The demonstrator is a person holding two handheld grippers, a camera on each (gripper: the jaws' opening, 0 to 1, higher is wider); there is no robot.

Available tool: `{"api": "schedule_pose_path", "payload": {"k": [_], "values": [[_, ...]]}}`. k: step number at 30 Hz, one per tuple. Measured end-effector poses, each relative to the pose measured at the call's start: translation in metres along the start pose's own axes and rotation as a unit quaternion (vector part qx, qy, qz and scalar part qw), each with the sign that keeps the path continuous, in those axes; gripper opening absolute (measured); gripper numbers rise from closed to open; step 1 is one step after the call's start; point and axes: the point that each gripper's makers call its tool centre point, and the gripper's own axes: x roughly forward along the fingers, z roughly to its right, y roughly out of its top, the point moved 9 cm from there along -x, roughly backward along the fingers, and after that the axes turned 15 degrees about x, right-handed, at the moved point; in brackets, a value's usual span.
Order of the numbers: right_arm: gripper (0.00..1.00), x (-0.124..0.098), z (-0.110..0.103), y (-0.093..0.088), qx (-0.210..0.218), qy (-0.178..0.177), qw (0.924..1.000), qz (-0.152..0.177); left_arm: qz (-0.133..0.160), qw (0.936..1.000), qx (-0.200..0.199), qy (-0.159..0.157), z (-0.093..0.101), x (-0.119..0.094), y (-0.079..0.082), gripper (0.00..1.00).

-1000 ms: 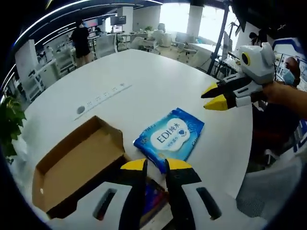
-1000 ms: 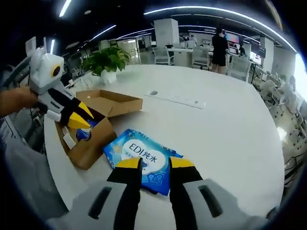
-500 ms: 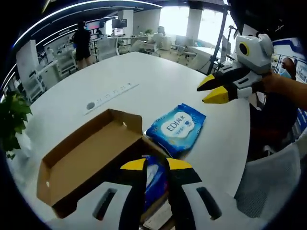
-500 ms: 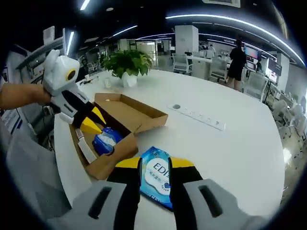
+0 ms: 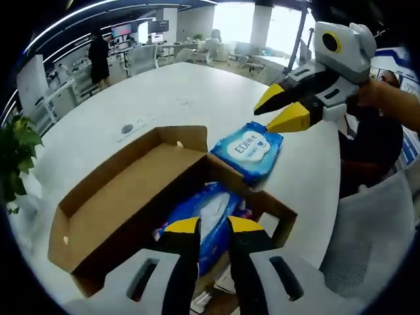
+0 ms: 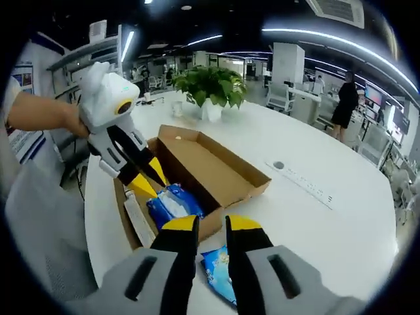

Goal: Operate the shoe box by opening the lid, removing the specified soft item, and placing it in the target area until the item is outside and the box remains undamaged.

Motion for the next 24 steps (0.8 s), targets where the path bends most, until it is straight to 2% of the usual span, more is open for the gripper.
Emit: {"api": "schedule_pose_path", "payload": {"k": [6, 9, 12, 18, 22, 24], "values": [[0.10, 0.026, -0.011, -0.003, -0.027, 0.016, 0.9992, -0.024, 0.011, 0.9994, 0.012, -0.030, 0.008, 0.004, -0.007, 0.14], [0.10, 0.037, -0.016, -0.004, -0.042, 0.025, 0.9982, -0.033, 0.007, 0.9981, 0.033, -0.051, 0.013, 0.010, -0.010, 0.15], [0.10, 0.048, -0.019, -0.006, -0.052, 0.030, 0.9972, -0.045, -0.003, 0.9982, 0.041, -0.044, 0.012, 0.016, -0.015, 0.15], [0.09, 0.065, -0.022, -0.011, -0.074, 0.035, 0.9945, -0.065, -0.017, 0.9979, 0.034, -0.052, 0.009, 0.026, -0.025, 0.15], [0.10, 0.077, -0.022, -0.016, -0.091, 0.034, 0.9920, -0.081, -0.013, 0.9984, 0.031, -0.045, 0.004, 0.029, -0.027, 0.15], [0.09, 0.083, -0.023, -0.017, -0.091, 0.035, 0.9915, -0.086, -0.015, 0.9978, 0.033, -0.056, 0.003, 0.031, -0.028, 0.15]]}}
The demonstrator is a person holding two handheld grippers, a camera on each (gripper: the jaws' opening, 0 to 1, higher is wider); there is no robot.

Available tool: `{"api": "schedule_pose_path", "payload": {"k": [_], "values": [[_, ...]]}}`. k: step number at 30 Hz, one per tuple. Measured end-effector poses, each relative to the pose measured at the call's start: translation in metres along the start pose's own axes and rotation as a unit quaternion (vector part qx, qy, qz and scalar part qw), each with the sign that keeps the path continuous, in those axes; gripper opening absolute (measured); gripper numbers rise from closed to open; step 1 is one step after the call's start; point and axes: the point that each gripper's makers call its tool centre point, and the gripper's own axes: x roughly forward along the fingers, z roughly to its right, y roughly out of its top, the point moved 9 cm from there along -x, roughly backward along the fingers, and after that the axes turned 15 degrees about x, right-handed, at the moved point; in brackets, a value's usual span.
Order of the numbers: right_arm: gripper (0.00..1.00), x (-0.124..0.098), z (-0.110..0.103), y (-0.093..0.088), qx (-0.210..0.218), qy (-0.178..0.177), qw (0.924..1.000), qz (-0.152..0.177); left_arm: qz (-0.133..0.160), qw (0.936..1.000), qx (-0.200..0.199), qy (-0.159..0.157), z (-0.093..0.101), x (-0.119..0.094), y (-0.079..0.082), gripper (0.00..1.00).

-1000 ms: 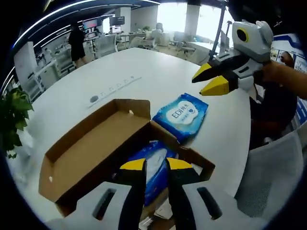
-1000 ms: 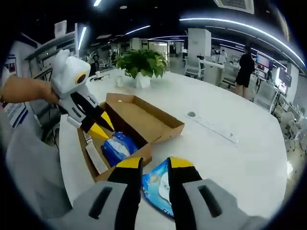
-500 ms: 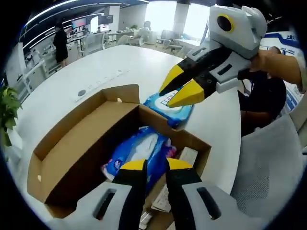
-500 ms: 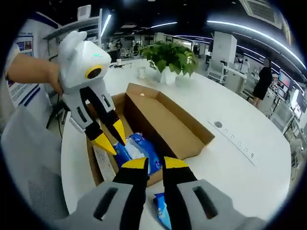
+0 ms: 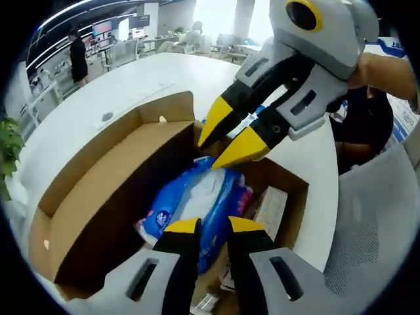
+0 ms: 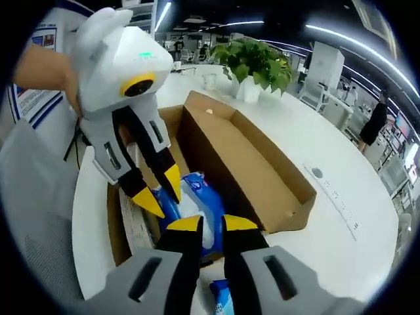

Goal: Operate the shoe box by opening the lid, removing the specified soft item, and placing it in the target area until the item is outside and the box remains undamaged.

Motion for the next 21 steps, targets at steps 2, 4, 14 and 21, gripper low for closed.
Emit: {"api": "schedule_pose_path", "payload": {"k": [2, 4, 14, 21], "values": [[0.10, 0.006, 0.000, -0.001, 0.000, 0.000, 1.0000, -0.007, -0.002, 1.0000, 0.004, -0.006, -0.001, 0.003, 0.000, 0.15], [0.09, 0.010, -0.001, -0.002, -0.006, -0.002, 0.9999, -0.013, -0.003, 0.9999, 0.008, -0.006, -0.004, 0.005, 0.000, 0.14], [0.00, 0.020, 0.004, -0.003, -0.020, -0.012, 0.9995, -0.020, -0.008, 0.9997, 0.018, -0.017, -0.009, 0.013, -0.002, 0.01], [0.00, 0.017, 0.003, 0.004, -0.015, -0.013, 0.9998, -0.004, -0.004, 0.9995, 0.023, -0.019, -0.005, 0.004, -0.002, 0.00]]}}
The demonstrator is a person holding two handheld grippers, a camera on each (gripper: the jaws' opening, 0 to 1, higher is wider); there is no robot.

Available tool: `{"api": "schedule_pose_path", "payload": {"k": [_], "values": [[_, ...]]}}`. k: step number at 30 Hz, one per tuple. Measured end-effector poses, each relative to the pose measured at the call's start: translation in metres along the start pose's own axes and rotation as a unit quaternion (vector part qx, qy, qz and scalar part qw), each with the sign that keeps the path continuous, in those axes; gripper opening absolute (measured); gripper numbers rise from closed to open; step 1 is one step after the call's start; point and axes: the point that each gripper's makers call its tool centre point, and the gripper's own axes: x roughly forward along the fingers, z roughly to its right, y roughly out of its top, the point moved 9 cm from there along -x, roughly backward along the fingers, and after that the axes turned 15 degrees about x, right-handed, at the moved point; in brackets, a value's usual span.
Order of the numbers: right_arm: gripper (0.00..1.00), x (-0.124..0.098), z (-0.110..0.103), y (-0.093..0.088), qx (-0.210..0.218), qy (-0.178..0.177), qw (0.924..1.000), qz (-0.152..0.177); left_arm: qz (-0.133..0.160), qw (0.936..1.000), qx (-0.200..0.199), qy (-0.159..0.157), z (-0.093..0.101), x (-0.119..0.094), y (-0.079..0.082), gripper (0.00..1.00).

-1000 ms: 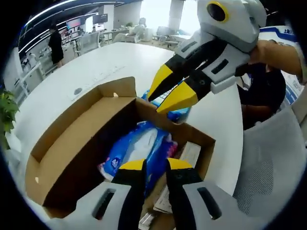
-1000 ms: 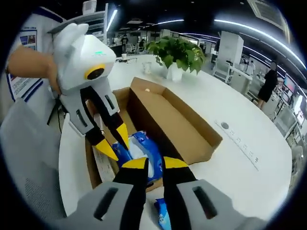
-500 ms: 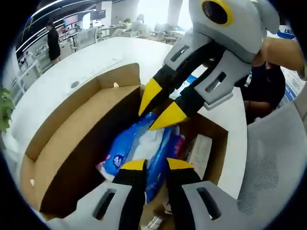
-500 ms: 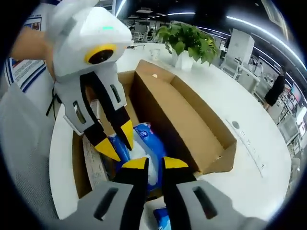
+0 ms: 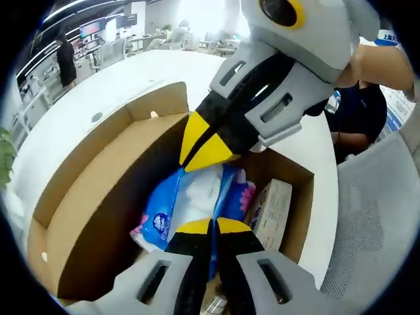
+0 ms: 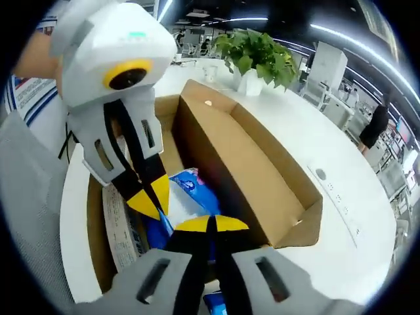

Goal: Operate the shoe box by opening the lid, removing the specified soft item, and placing it in the target area until the item is outside and the box remains undamaged.

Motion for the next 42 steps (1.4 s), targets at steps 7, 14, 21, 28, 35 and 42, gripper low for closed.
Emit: {"api": "schedule_pose_path", "payload": {"k": [7, 14, 21, 28, 35, 42], "values": [[0.00, -0.006, -0.004, 0.014, 0.000, 0.001, 0.9997, 0.026, 0.011, 0.9998, 0.006, 0.013, 0.004, -0.020, 0.005, 0.00], [0.00, -0.016, -0.012, 0.029, -0.006, 0.005, 0.9989, 0.046, 0.014, 0.9995, 0.008, 0.028, 0.006, -0.041, 0.008, 0.00], [0.00, -0.034, -0.022, 0.044, -0.009, 0.004, 0.9976, 0.069, 0.018, 0.9987, 0.021, 0.042, 0.009, -0.063, 0.019, 0.00], [0.00, -0.054, -0.027, 0.054, -0.007, 0.000, 0.9961, 0.088, 0.027, 0.9979, 0.037, 0.047, 0.013, -0.079, 0.034, 0.00], [0.00, -0.075, -0.027, 0.056, -0.012, -0.006, 0.9952, 0.097, 0.036, 0.9972, 0.046, 0.047, 0.020, -0.086, 0.049, 0.00], [0.00, -0.096, -0.023, 0.054, -0.012, -0.018, 0.9942, 0.106, 0.047, 0.9960, 0.061, 0.044, 0.028, -0.087, 0.070, 0.00]]}}
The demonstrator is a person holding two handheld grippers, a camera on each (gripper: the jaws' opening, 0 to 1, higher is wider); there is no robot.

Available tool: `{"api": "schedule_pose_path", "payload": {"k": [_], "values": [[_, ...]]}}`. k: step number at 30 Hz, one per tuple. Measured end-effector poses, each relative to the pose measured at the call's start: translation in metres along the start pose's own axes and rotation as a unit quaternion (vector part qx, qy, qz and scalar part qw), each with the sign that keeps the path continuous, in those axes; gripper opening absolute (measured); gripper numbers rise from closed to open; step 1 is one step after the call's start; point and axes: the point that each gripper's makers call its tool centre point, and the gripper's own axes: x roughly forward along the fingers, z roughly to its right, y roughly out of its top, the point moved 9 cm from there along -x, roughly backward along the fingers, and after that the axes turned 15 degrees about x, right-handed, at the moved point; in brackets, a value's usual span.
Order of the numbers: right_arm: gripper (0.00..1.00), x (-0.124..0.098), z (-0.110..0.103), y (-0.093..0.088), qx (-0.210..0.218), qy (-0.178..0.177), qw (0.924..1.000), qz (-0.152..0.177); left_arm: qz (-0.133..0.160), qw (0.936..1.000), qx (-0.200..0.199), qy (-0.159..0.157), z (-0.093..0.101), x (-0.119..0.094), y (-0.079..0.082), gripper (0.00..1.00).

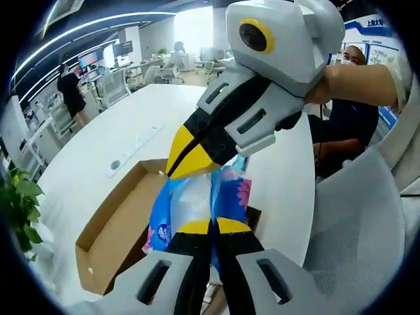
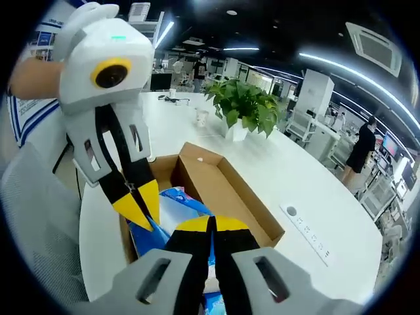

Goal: Operate the shoe box by opening the lid, removing the specified soft item, and placing it in the target area until the item is outside and the box remains undamaged.

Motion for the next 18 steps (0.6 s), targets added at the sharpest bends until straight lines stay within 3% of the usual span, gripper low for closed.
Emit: {"api": "schedule_pose_path", "payload": {"k": [18], "values": [[0.00, -0.052, 0.027, -0.021, 0.019, -0.044, 0.9989, 0.004, 0.019, 0.9986, 0.041, -0.028, 0.019, 0.029, 0.055, 0.00]]}}
